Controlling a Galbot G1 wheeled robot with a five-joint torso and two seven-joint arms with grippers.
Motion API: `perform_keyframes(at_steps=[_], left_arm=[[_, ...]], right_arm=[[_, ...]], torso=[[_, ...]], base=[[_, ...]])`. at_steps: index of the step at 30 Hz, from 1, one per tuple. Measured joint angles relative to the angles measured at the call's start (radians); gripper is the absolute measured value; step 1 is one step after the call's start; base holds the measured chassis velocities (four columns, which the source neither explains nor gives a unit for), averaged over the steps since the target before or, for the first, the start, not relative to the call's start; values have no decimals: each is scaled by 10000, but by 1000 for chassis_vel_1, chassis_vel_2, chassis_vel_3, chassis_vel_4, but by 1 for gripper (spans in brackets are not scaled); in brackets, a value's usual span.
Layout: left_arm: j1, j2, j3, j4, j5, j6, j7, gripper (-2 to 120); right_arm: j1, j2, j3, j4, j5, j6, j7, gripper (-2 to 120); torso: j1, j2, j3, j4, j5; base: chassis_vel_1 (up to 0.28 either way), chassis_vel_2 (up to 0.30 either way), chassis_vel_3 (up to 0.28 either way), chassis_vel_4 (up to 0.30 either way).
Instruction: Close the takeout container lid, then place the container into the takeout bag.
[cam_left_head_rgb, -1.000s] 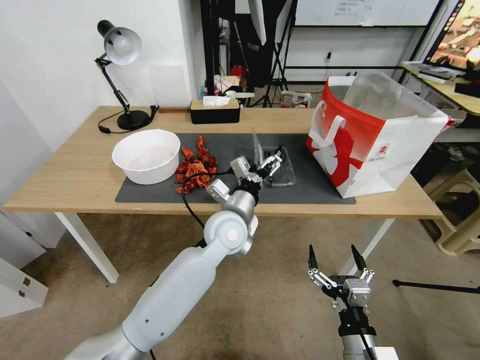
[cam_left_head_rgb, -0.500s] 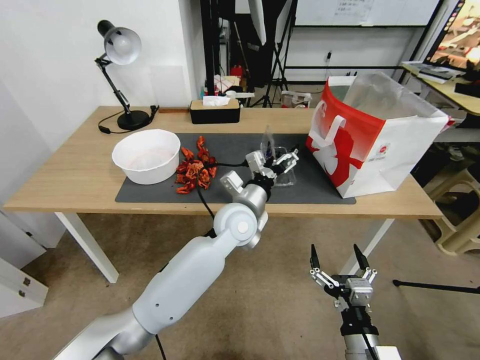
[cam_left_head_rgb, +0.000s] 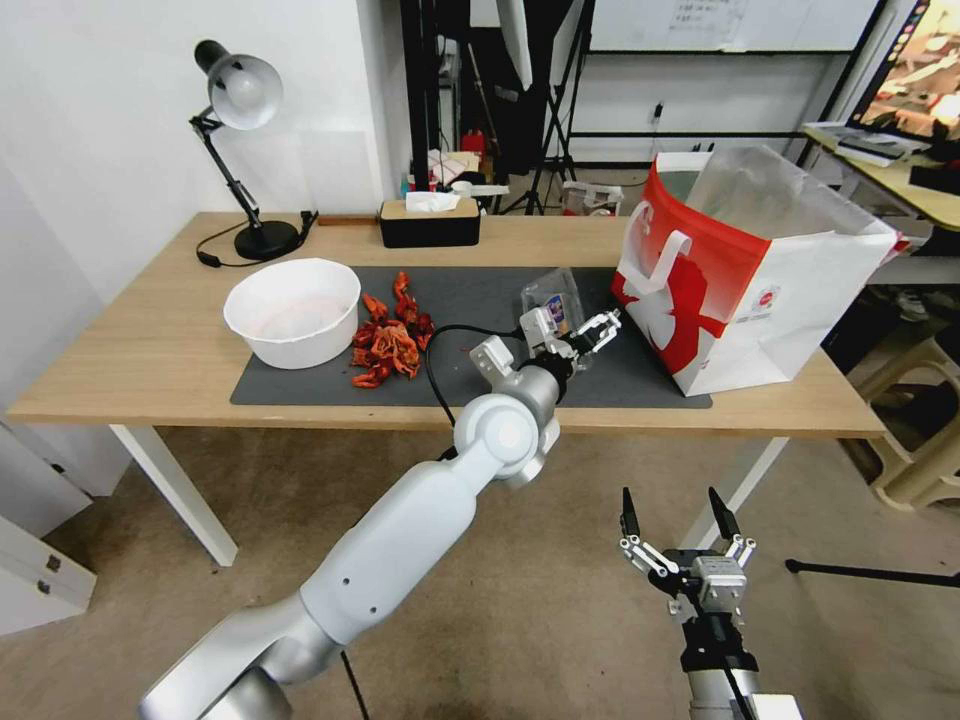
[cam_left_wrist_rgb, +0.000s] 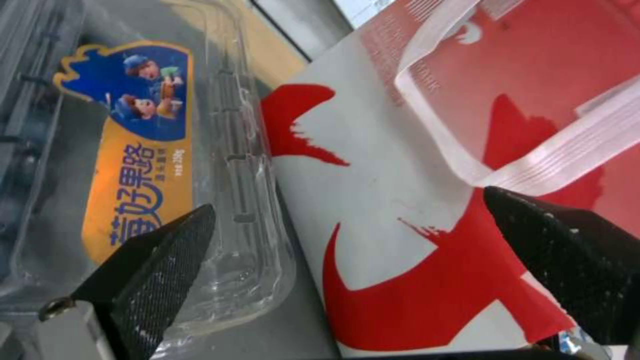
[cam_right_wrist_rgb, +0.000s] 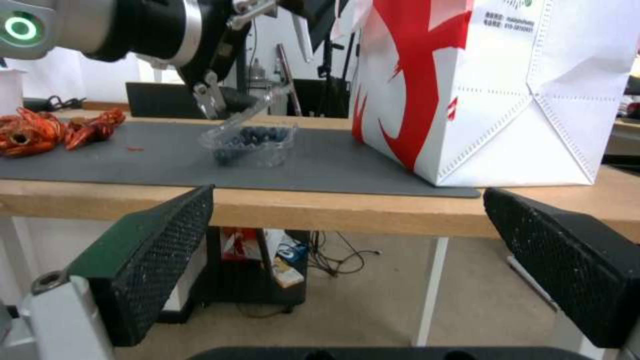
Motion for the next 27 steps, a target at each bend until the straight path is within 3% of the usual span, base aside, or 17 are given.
perform_keyframes(at_steps=[5,7,13,16,20,23,24,27], left_arm=[[-113,-277,-207,130,-296,382,-557,93],[-179,-489,-318,252,-588,723,-1326,79],[-227,-712,-502,412,-887,824,-1907,60],[-285,-669,-528,440,-903,1005,-2212,45],[-334,-605,-523,478,-858,1148,-2364,35],[-376,-549,-521,539,-678,1301,-2485,19],[-376,-549,-521,539,-678,1301,-2485,19],[-413,-491,-522,551,-676,1379,-2541,7]], right_arm=[[-40,-1,12,40,0,21,2,100],[-53,-14,22,143,22,31,2,100],[-38,-146,132,477,477,-29,-115,100],[203,-610,638,1221,1968,-605,-550,100],[480,-1016,967,1672,3155,-1148,-616,100],[1101,-1694,1423,2383,6024,-2245,-331,100],[1101,-1694,1423,2383,6024,-2245,-331,100],[2006,-2223,1651,3020,9527,-3578,409,100]], torso=[[1,0,0,0,0],[0,0,0,1,0],[1,0,0,0,0],[0,0,0,0,0],[0,0,0,0,0],[1,0,0,1,1],[1,0,0,1,1],[1,0,1,-1,-1]], base=[[0,0,0,0],[0,0,0,0],[0,0,0,0],[0,0,0,0],[0,0,0,0],[0,0,0,0],[0,0,0,0],[0,0,0,0]])
